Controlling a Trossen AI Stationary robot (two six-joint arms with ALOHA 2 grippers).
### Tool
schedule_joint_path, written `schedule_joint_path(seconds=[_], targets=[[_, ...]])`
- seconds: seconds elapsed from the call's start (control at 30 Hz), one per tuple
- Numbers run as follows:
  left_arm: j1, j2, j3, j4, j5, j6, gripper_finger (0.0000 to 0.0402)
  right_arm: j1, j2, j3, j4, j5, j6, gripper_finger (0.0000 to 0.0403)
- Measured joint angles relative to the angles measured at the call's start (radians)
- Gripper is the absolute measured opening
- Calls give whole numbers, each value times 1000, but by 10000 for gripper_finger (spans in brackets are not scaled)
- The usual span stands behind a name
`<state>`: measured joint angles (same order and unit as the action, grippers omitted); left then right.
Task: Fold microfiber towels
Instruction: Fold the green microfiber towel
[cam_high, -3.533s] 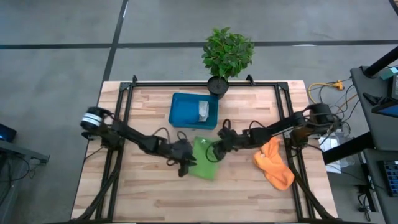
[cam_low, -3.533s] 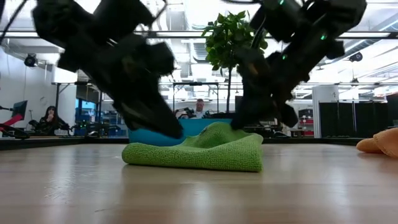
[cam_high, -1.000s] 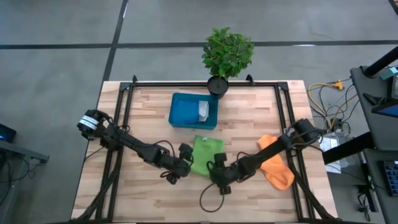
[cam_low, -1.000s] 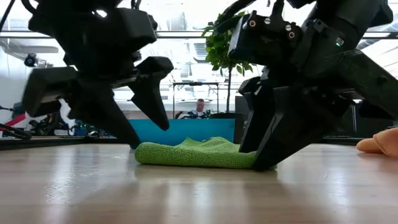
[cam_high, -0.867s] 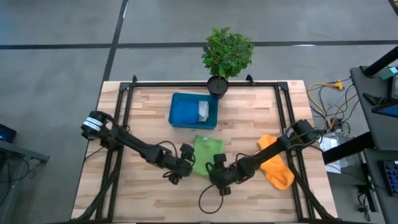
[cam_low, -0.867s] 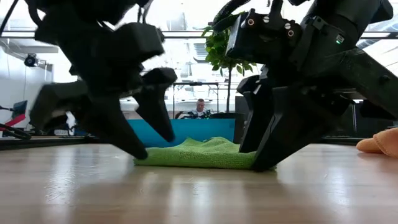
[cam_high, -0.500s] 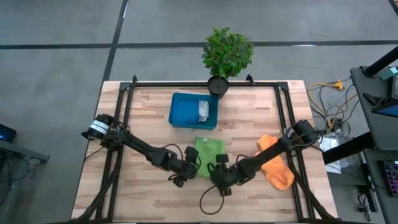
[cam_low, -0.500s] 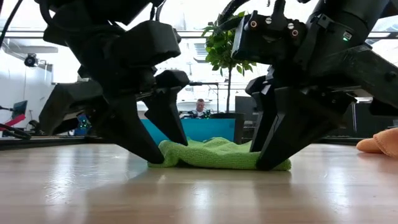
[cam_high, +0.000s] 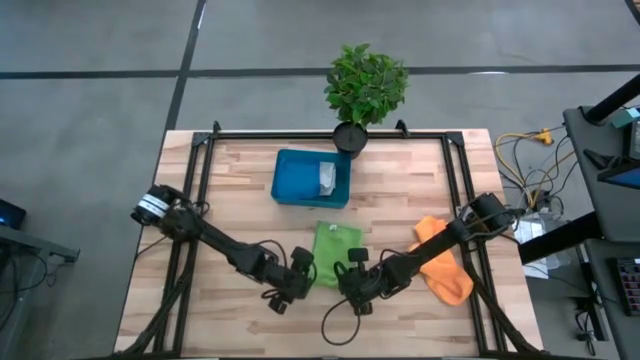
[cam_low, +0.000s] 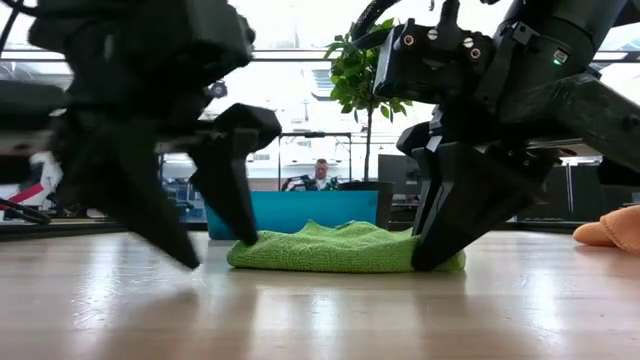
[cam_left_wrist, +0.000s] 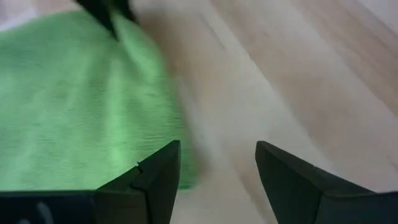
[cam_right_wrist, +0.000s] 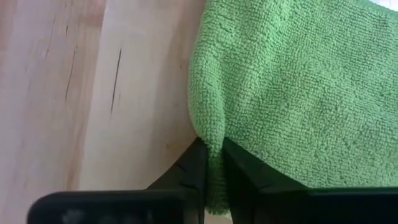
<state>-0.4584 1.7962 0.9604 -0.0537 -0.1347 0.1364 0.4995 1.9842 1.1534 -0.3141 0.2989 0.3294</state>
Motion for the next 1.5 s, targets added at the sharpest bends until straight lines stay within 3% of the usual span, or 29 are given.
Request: schedule_joint_path(seconds=[0.1,0.3,0.6,0.8,0.9,1.13,1.2,1.4,1.5], targets=[[-13,34,4,5,-24,-4,196,0,0,1,0,1,0,30],[-19,63,11,23,-187,-107,196,3,-5,0,0,-10,3,29],[-21,85,40,12,-293,-98,196,6,-8,-1,4,-16,7,29],[-21,110,44,6,-298,-107,195,7,-11,-1,7,-44,7,29],[-22,110,62,-44,-293,-110,176,8,-11,-1,7,-44,7,29],[-26,82,124,-154,-249,-102,29,8,-11,0,7,-45,5,29],[-28,65,153,-139,-239,-102,10,8,-11,0,7,-45,4,29],[-30,42,185,-131,-235,-42,38,9,-11,0,8,-48,3,29],[-18,44,187,-120,-177,-21,52,9,-11,0,8,-47,3,29]])
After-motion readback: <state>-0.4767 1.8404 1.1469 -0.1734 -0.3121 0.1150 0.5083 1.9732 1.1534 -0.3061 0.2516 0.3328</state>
